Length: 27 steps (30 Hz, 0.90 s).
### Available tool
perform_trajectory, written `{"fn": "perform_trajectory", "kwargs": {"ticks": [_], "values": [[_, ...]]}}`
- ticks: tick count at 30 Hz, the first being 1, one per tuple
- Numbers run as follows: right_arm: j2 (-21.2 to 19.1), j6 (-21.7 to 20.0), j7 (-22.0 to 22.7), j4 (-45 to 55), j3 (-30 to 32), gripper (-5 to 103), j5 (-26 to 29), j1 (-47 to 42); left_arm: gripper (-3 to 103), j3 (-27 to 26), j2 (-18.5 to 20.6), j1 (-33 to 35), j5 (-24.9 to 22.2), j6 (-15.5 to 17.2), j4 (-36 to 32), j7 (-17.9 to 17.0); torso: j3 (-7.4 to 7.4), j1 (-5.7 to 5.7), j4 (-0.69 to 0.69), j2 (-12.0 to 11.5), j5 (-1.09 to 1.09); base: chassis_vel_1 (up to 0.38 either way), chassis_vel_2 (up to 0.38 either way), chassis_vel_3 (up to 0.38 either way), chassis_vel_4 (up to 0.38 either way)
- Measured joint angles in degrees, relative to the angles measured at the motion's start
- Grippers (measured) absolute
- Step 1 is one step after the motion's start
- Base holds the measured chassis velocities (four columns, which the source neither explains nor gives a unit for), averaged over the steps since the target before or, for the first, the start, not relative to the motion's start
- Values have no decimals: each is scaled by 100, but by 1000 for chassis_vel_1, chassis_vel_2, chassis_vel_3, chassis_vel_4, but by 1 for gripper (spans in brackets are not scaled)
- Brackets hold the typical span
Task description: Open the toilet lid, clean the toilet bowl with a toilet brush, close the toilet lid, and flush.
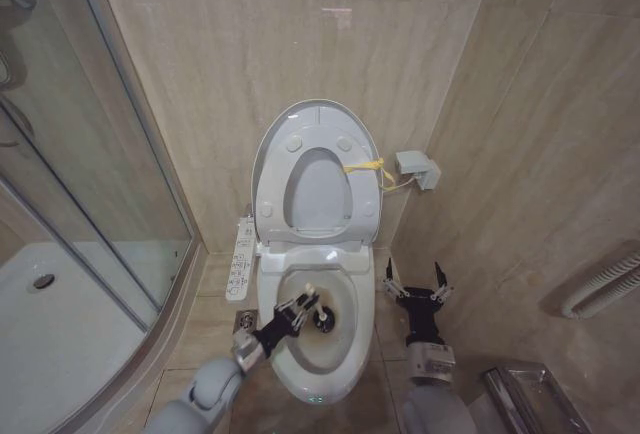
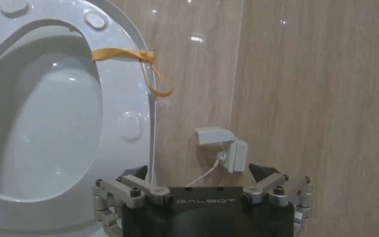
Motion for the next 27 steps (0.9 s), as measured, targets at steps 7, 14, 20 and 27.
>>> {"fn": "perform_trajectory", "kwargs": {"ticks": [7,14,20,27], "values": [[0,0,0,0,0,100,0,0,17,291,-319,-306,-51,5,242,-26,0,0,1,0,1,0,0,0,0],[0,0,0,0,0,100,0,0,17,423,-465,-385,-98,-84,567,-18,0,-1,1,0,1,0,0,0,0],[0,0,0,0,0,100,0,0,17,432,-481,-449,-81,-240,861,12,-1,-1,2,0,0,0,0,0,0],[0,0,0,0,0,100,0,0,17,550,-495,-512,-110,-38,344,-62,0,-1,-1,0,0,0,0,0,0]]}}
